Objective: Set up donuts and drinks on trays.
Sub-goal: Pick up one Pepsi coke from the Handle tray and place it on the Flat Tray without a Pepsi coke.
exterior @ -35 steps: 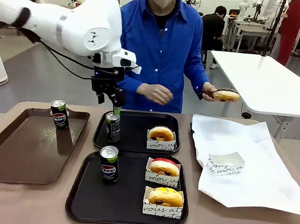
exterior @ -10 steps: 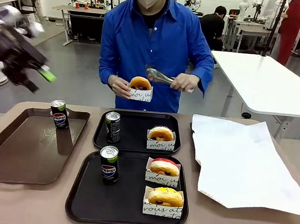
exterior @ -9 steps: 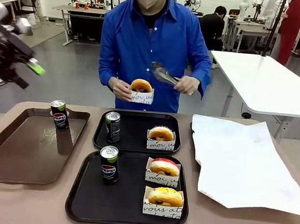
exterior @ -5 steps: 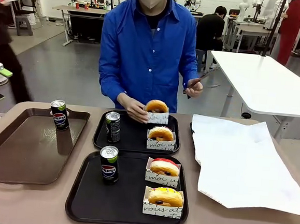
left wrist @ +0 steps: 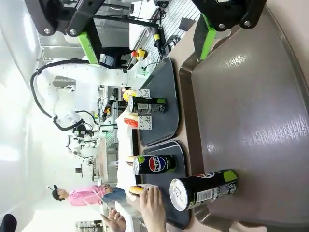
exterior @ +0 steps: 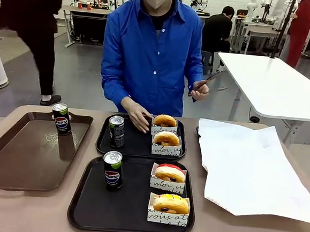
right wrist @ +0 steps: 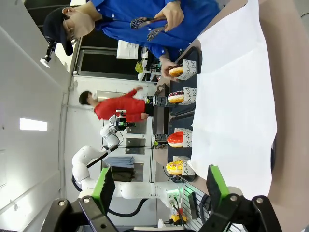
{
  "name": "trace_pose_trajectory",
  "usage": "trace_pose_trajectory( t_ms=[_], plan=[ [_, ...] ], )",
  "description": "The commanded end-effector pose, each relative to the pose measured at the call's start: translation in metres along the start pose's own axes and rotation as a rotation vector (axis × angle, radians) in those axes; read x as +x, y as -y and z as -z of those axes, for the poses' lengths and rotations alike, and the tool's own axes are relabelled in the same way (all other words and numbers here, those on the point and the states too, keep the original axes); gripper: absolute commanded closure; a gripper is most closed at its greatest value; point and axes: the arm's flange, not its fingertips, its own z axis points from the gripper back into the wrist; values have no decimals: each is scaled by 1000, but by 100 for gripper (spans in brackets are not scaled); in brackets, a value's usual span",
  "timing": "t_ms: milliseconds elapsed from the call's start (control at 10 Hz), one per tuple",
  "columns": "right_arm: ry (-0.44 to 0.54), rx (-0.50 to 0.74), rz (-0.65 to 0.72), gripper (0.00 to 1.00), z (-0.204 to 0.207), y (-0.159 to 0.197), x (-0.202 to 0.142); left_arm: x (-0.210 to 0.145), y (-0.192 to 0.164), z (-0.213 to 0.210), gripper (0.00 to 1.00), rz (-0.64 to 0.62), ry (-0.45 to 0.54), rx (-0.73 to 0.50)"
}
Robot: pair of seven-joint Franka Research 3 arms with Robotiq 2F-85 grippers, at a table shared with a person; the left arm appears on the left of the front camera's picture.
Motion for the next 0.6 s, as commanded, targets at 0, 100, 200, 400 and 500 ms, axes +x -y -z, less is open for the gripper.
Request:
trace_pose_trajectory(
  t_ms=[0, 100, 200, 400, 500],
  plan=[
    [1, 10, -2, 0, -1, -1, 0, 7, 6, -4, 0, 6, -38, -15],
    [1, 10, -2, 0, -1, -1, 0, 9, 4, 0, 0, 28, -64, -23],
    [1, 10, -2, 0, -1, -1, 0, -1, 0, -2, 0, -2, -4, -9],
    [1, 10, -2, 0, -1, -1, 0, -1, 0, -2, 0, -2, -4, -9],
    [1, 10, -2, 0, -1, -1, 0, -1, 0, -2, 0, -2, -4, -9]
  ],
)
